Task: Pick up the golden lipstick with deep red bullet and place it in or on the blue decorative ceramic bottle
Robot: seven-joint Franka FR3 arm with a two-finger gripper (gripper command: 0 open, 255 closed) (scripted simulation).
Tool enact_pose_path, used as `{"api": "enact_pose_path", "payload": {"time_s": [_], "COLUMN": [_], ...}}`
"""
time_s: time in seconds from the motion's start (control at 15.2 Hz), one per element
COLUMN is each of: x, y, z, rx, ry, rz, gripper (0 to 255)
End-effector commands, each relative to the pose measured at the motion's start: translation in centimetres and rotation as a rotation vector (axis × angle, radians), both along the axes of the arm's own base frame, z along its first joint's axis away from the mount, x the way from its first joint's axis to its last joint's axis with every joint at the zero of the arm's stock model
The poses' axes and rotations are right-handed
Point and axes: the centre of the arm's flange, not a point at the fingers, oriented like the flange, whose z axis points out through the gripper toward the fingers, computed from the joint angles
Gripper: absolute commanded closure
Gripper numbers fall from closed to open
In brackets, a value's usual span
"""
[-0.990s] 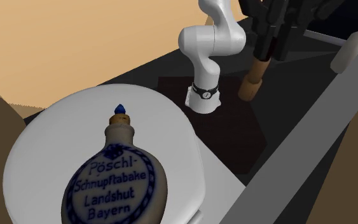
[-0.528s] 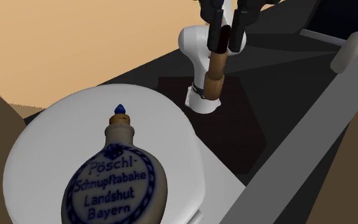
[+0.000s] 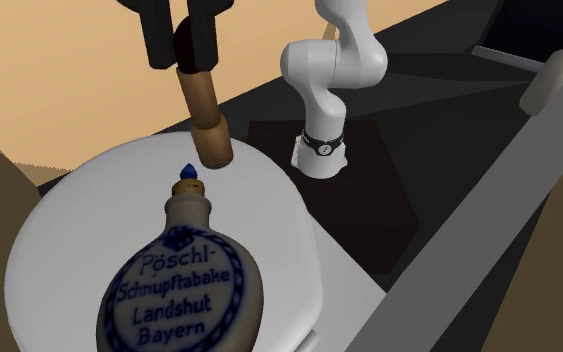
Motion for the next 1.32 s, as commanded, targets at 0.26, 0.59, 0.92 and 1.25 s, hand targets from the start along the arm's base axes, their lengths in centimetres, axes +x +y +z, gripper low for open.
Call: {"api": "enact_pose_path", "payload": {"time_s": [0.26,0.59,0.92,1.25], "x": [1.0,1.0,1.0,1.0], "y": [-5.2,-5.2,-5.2,-5.2], "z": [-0.1,-2.7,-5.4,-8.0], "rx": [-0.001,-0.001,-0.001,-0.001], "ry": [-0.001,-0.001,-0.001,-0.001], "rz": [0.002,0.002,0.002,0.002], "gripper": [255,255,255,255]}}
